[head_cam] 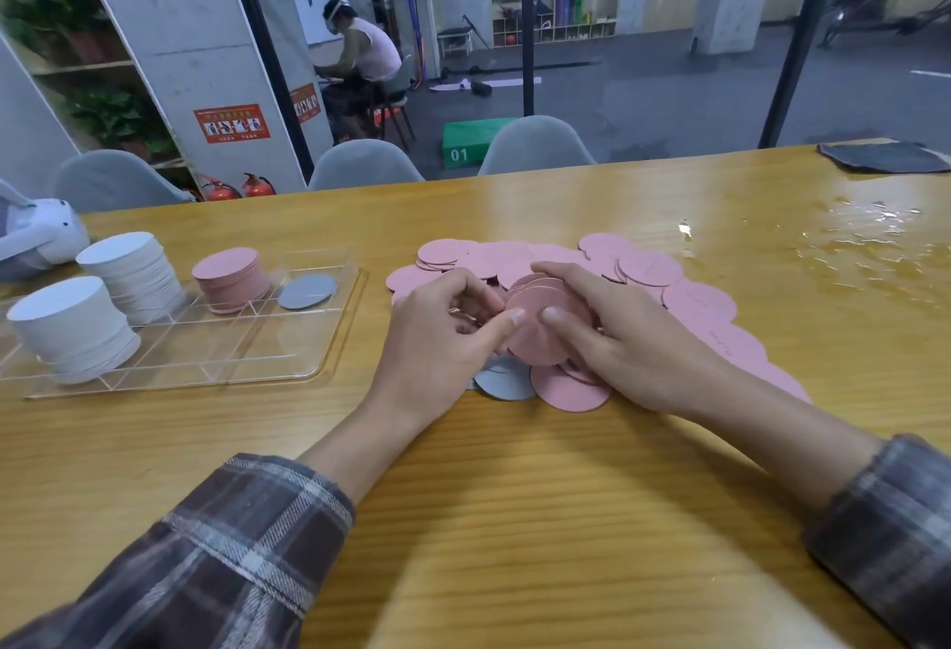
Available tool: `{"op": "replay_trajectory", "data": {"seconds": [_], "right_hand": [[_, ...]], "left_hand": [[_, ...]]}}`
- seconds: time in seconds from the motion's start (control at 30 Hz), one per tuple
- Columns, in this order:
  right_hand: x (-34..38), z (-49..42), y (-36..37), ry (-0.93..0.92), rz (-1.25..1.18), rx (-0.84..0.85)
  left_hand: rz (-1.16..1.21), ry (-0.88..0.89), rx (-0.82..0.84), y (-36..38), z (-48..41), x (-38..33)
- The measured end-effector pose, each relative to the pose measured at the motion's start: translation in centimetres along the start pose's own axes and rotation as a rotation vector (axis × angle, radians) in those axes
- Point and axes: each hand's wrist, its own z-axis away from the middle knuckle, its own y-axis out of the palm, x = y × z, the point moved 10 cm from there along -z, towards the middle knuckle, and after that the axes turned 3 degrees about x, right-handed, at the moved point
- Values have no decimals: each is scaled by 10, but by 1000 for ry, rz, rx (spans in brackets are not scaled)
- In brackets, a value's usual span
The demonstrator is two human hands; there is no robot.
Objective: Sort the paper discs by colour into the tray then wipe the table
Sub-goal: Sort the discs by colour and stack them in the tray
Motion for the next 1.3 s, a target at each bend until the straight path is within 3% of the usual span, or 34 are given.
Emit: {"op": "replay_trajectory", "data": {"seconds": [0.23,0.37,0.83,1.1,1.3], "right_hand": [[4,0,2,-25,38,5],[-1,-1,-17,-18,50,-62],[-37,12,-69,-7,127,-180],[-48,9,-50,43,254,-96],[-49,8,-51,59,195,-102]], "left_hand": [[13,-9,-8,1,1,-3],[-100,54,-43,-3,0,-11],[-480,82,201,64,-7,-10],[-417,-1,313,68,-3,-8],[-313,-47,268,51,-3,-1]]}}
